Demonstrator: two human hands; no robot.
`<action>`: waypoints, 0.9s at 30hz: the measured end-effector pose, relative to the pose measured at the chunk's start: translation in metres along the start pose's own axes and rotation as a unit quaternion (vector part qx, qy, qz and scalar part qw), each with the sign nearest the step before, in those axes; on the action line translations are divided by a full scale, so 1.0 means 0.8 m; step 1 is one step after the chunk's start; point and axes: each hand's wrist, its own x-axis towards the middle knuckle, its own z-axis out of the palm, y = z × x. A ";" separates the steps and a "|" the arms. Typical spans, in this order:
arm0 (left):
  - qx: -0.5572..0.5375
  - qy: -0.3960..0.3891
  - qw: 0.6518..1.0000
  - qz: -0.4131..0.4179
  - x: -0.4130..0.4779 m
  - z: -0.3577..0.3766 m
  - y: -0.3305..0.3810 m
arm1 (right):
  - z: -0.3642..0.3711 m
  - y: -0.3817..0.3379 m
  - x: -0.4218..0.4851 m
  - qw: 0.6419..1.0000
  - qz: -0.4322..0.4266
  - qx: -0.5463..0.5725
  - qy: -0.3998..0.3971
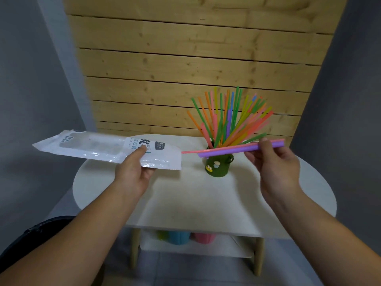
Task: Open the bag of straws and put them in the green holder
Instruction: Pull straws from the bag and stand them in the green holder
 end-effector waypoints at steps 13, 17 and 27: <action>0.035 -0.003 0.999 0.004 -0.006 0.008 -0.014 | -0.015 -0.035 0.003 0.935 -0.309 -0.167 -0.045; 0.037 -0.013 0.999 0.004 -0.007 0.010 -0.015 | -0.011 -0.031 0.008 0.925 -0.327 -0.189 -0.052; 0.038 -0.022 0.999 0.001 -0.010 0.008 -0.015 | 0.014 -0.009 0.006 0.884 -0.366 -0.274 -0.092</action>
